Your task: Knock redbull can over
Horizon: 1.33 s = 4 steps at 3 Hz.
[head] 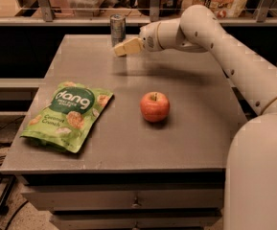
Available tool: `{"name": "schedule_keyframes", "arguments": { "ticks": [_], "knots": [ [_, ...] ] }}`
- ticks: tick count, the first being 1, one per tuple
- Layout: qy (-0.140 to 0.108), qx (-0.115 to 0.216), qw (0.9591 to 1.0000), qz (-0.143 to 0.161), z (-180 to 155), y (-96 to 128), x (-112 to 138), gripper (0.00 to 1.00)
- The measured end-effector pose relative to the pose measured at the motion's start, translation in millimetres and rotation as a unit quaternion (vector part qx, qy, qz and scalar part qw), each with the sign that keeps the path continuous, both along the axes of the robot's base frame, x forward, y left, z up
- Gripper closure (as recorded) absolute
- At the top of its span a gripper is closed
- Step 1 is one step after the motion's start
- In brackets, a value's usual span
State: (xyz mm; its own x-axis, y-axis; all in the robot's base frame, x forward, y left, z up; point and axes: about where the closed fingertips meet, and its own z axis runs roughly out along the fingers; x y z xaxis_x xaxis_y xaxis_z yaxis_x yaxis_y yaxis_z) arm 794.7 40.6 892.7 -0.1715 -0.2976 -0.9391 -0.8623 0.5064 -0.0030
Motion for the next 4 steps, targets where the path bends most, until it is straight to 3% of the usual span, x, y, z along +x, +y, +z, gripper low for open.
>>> {"name": "schedule_keyframes", "arguments": {
  "ticks": [1,2,3,4],
  "knots": [
    [-0.012,0.013,0.9998,0.003,2.3,14.1,21.8,0.00],
    [-0.027,0.018,0.9994,0.015,10.8,29.5,32.1,0.14],
    [-0.038,0.020,0.9985,0.032,20.1,44.4,33.7,0.36],
    [-0.047,0.013,0.9980,0.041,29.5,49.7,29.2,0.67]
  ]
}}
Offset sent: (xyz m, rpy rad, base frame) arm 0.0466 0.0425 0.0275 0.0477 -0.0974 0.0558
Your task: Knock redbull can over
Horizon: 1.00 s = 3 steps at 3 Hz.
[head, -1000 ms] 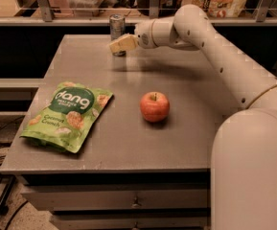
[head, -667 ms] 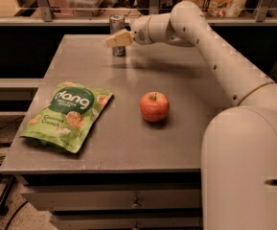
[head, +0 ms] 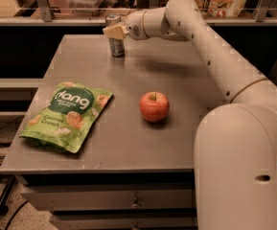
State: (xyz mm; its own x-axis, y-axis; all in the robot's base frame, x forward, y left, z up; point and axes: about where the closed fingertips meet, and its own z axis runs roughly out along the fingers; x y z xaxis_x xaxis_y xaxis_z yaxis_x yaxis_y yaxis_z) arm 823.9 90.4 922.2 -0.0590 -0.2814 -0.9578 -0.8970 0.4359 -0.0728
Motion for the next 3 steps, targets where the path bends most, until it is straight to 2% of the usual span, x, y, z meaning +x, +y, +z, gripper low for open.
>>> {"name": "schedule_keyframes", "arguments": {
  "ticks": [1,2,3],
  "knots": [
    [-0.015,-0.046,0.9988,-0.007,8.9,-11.4,-9.9,0.91],
    [-0.034,-0.139,0.9896,-0.011,17.5,-28.6,-25.0,1.00],
    [-0.033,-0.245,0.9688,-0.006,8.1,-54.2,-37.3,0.81]
  ]
}}
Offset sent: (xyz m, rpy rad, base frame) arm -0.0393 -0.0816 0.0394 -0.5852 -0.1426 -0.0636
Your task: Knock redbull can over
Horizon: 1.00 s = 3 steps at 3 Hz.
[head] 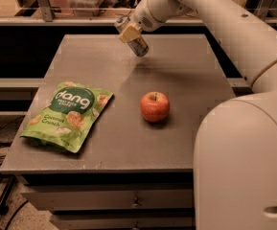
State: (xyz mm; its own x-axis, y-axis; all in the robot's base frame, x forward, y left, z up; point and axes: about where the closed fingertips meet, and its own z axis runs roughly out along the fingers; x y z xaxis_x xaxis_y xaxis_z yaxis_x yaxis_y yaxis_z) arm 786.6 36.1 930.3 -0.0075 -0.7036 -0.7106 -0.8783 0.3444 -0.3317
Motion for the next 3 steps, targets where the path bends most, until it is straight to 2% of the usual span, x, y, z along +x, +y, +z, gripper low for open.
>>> {"name": "schedule_keyframes", "arguments": {
  "ticks": [1,2,3],
  "knots": [
    [0.021,-0.088,0.9958,0.014,-18.9,-16.7,-15.5,0.58],
    [0.049,-0.126,0.9902,0.035,-36.6,-21.3,-31.3,0.35],
    [0.086,-0.104,0.9885,0.068,-49.3,-15.3,-47.6,0.12]
  ]
}}
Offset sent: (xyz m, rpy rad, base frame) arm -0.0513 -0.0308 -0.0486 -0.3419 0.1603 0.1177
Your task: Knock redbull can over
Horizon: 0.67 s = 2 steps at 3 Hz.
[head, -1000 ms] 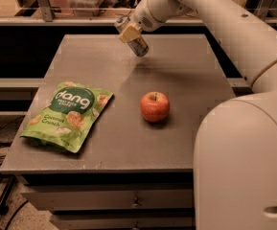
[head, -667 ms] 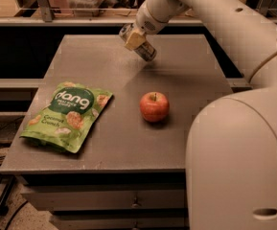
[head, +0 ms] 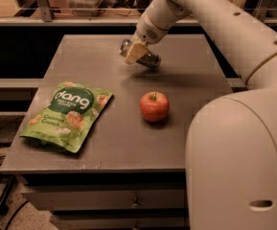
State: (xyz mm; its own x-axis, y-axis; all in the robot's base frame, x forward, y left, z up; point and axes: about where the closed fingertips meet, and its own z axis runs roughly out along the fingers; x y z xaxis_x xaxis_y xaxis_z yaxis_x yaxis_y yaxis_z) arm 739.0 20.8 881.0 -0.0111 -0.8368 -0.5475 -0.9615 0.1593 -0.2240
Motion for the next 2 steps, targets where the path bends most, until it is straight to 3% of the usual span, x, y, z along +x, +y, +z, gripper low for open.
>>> {"name": "schedule_keyframes", "arguments": {
  "ticks": [1,2],
  "knots": [
    [0.008,0.008,0.9999,0.005,-1.3,5.9,-2.9,0.00],
    [0.007,0.007,0.9999,0.005,-1.8,5.7,-2.5,0.00]
  ]
}}
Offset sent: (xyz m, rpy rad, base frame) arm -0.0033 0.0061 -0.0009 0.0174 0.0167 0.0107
